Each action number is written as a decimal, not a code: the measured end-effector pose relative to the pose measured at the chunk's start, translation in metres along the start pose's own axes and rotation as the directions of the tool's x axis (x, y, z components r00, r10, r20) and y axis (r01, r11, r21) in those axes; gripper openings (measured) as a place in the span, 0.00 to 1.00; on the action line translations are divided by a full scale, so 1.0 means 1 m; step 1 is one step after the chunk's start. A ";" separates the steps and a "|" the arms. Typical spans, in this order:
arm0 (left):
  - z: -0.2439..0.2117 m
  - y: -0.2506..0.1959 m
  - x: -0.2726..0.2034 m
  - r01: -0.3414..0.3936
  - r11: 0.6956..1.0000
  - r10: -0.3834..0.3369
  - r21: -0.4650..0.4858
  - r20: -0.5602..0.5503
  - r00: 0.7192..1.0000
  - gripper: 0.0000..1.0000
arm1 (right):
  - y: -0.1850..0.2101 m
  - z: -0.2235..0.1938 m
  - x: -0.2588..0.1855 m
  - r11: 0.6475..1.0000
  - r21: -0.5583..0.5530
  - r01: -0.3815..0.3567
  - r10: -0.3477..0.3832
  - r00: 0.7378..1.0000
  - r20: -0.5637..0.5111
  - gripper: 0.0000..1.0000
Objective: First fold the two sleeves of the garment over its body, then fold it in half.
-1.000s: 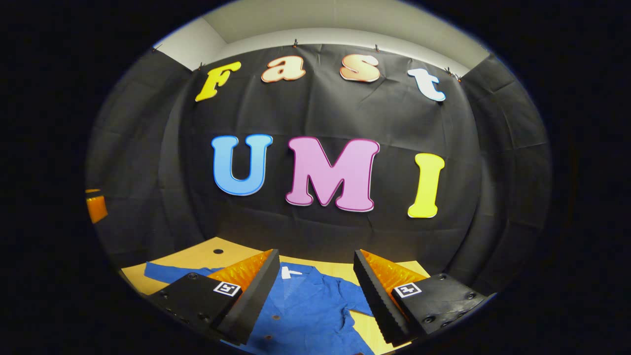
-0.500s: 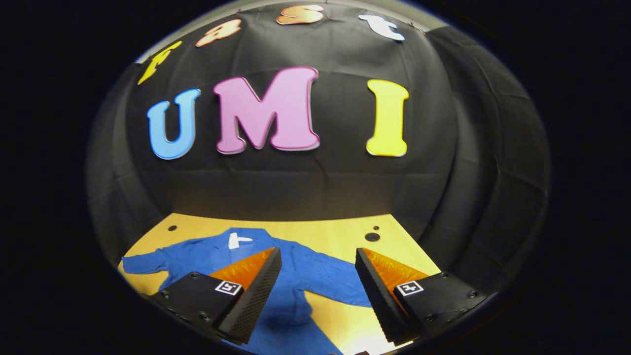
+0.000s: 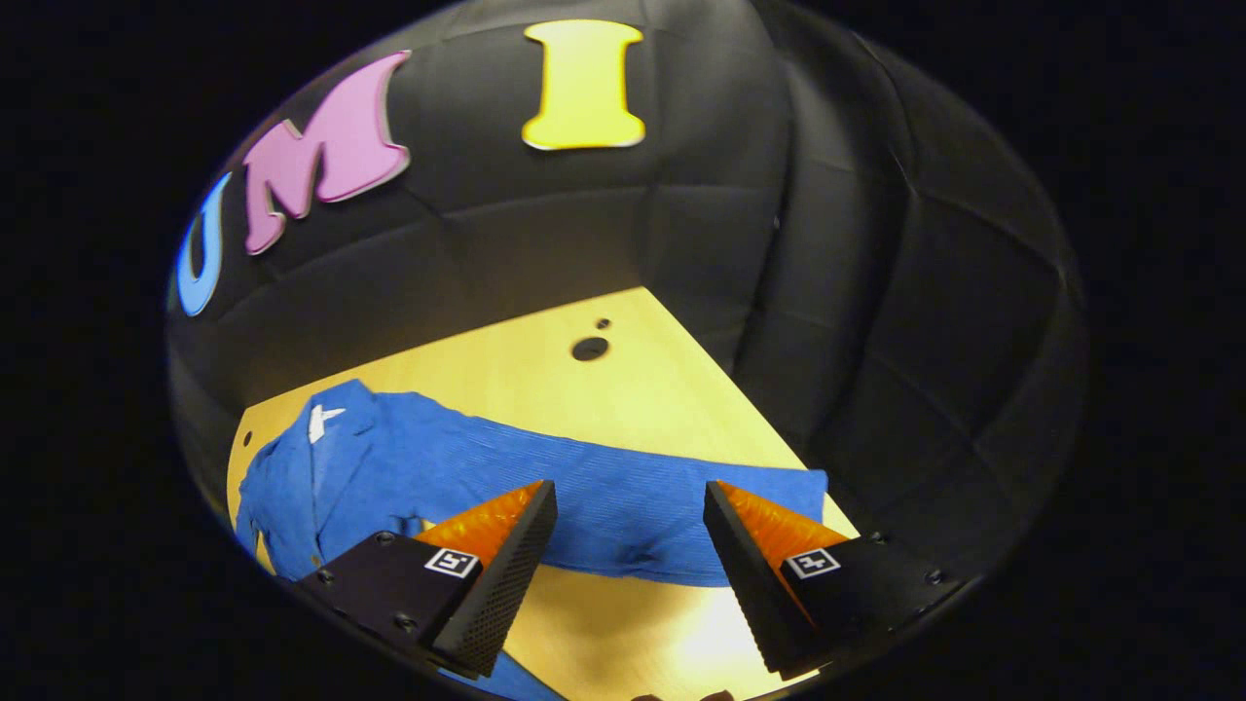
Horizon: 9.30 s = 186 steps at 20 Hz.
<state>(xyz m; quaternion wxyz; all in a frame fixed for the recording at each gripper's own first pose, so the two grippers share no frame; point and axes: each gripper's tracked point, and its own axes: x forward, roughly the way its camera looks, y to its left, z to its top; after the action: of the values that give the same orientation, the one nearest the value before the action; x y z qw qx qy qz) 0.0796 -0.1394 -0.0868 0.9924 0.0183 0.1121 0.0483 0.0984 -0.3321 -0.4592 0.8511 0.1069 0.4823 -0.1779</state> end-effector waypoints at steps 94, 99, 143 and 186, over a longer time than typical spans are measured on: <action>-0.390 0.378 0.067 -0.545 0.821 0.253 -0.171 -0.746 0.616 0.00 | 0.293 -0.113 -0.146 0.818 -0.481 -0.314 0.507 0.788 0.348 0.97; -0.322 0.323 0.110 -0.463 0.845 0.217 -0.267 -0.620 0.754 0.00 | 0.270 -0.101 -0.134 0.845 -0.462 -0.270 0.459 0.808 0.368 0.97; -0.347 0.126 -0.113 0.001 0.995 -0.081 -0.098 -0.822 0.564 0.85 | 0.074 -0.264 -0.152 0.958 -0.262 -0.117 0.083 0.987 -0.135 0.99; -0.196 0.075 0.149 -0.003 0.941 -0.161 -0.340 -0.453 0.877 0.00 | 0.289 -0.024 -0.085 0.863 -0.261 -0.433 0.484 0.856 0.181 0.04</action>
<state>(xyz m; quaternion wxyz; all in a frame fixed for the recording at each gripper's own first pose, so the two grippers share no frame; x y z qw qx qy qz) 0.1733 -0.0454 -0.3068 0.9246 -0.1651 0.3422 0.0282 0.1568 -0.0430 -0.3951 0.9272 0.1063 0.3520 0.0716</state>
